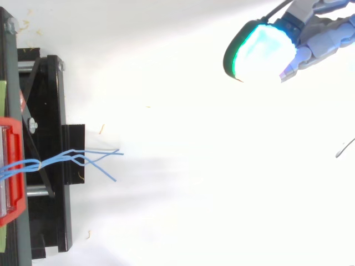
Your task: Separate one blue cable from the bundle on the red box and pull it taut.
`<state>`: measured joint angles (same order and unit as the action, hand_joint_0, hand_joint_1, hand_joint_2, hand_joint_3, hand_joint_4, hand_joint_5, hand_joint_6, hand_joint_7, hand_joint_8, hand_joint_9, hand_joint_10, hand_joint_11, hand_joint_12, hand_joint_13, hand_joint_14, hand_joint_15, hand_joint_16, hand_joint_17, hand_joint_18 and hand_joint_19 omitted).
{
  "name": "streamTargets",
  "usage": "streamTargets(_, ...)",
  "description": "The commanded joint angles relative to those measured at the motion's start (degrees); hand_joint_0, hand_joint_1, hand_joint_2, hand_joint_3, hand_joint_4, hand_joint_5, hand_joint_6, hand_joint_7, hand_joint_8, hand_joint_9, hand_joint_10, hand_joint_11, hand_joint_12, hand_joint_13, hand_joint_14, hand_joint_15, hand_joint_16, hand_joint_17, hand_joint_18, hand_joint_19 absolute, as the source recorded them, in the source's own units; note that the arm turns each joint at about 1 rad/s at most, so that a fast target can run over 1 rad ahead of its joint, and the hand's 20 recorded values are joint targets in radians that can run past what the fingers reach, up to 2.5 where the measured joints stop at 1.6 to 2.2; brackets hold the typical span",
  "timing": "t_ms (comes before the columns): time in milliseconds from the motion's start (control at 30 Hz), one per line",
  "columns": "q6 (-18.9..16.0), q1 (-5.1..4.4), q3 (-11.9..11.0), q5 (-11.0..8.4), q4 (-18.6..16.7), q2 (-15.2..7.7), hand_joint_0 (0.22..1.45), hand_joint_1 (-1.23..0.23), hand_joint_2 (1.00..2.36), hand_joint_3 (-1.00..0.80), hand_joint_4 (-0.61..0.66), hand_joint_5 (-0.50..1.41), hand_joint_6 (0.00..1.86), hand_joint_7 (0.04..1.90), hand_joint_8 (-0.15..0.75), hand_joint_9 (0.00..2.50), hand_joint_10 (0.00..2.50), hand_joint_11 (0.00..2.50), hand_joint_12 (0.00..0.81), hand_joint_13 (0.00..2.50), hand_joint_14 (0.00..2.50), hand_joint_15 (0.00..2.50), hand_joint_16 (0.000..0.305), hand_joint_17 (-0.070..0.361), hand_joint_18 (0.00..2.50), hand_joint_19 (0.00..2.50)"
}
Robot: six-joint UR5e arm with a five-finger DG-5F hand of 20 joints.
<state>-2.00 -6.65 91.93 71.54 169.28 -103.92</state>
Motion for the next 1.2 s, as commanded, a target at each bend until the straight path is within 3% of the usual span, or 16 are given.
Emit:
streamTargets(0, -0.1, 0.06, 0.0, 0.09, 0.0, -0.49, 0.57, -0.52, 1.0, -0.44, 0.17, -0.18, 0.5, 0.65, 0.197, 0.76, 0.0, 0.14, 0.272, 0.42, 0.0, 0.1, 0.037, 0.083, 0.01, 0.15)
streamTargets(433, -0.1, 0.06, 0.0, -0.26, -2.46, -2.08, 0.57, -0.52, 1.0, -0.44, 0.17, -0.18, 0.5, 0.65, 0.199, 0.77, 0.01, 0.15, 0.273, 0.44, 0.0, 0.1, 0.036, 0.082, 0.01, 0.16)
streamTargets(600, -0.37, 0.06, 0.0, -0.18, -4.92, -5.24, 0.57, -0.52, 1.0, -0.44, 0.17, -0.18, 0.5, 0.65, 0.202, 0.78, 0.01, 0.16, 0.274, 0.44, 0.0, 0.1, 0.037, 0.082, 0.01, 0.15)
streamTargets(733, -0.1, 0.06, 0.0, -0.35, -6.68, -5.68, 0.57, -0.52, 1.0, -0.44, 0.18, -0.18, 0.5, 0.66, 0.202, 0.78, 0.01, 0.16, 0.273, 0.44, 0.0, 0.1, 0.036, 0.082, 0.01, 0.16)
streamTargets(800, 0.07, 0.06, -0.09, -1.32, -8.09, -6.56, 0.57, -0.52, 1.0, -0.44, 0.18, -0.18, 0.5, 0.66, 0.203, 0.79, 0.01, 0.16, 0.273, 0.44, 0.0, 0.11, 0.036, 0.082, 0.01, 0.15)
streamTargets(867, -0.1, 0.06, -0.79, -2.29, -8.79, -7.79, 0.57, -0.52, 1.0, -0.44, 0.18, -0.18, 0.5, 0.66, 0.203, 0.79, 0.01, 0.16, 0.273, 0.44, 0.01, 0.11, 0.036, 0.082, 0.01, 0.15)
streamTargets(967, -0.19, 0.06, -1.76, -2.37, -8.88, -9.99, 0.57, -0.52, 1.0, -0.44, 0.18, -0.18, 0.5, 0.66, 0.202, 0.79, 0.01, 0.16, 0.273, 0.44, 0.0, 0.11, 0.037, 0.082, 0.01, 0.15)
streamTargets(1033, -0.02, 0.06, -3.6, -2.46, -9.23, -11.39, 0.57, -0.52, 1.0, -0.44, 0.18, -0.17, 0.5, 0.66, 0.202, 0.79, 0.01, 0.15, 0.273, 0.44, 0.0, 0.1, 0.037, 0.082, 0.01, 0.15)
streamTargets(1133, -0.02, 0.06, -4.66, -2.72, -9.05, -12.1, 0.57, -0.52, 1.0, -0.44, 0.18, -0.17, 0.5, 0.66, 0.203, 0.79, 0.01, 0.17, 0.271, 0.44, 0.0, 0.1, 0.037, 0.082, 0.01, 0.15)
streamTargets(1167, -0.02, 0.06, -5.54, -2.64, -8.09, -13.59, 0.57, -0.52, 1.01, -0.44, 0.18, -0.17, 0.5, 0.66, 0.204, 0.79, 0.01, 0.16, 0.272, 0.44, 0.0, 0.1, 0.036, 0.082, 0.01, 0.14)
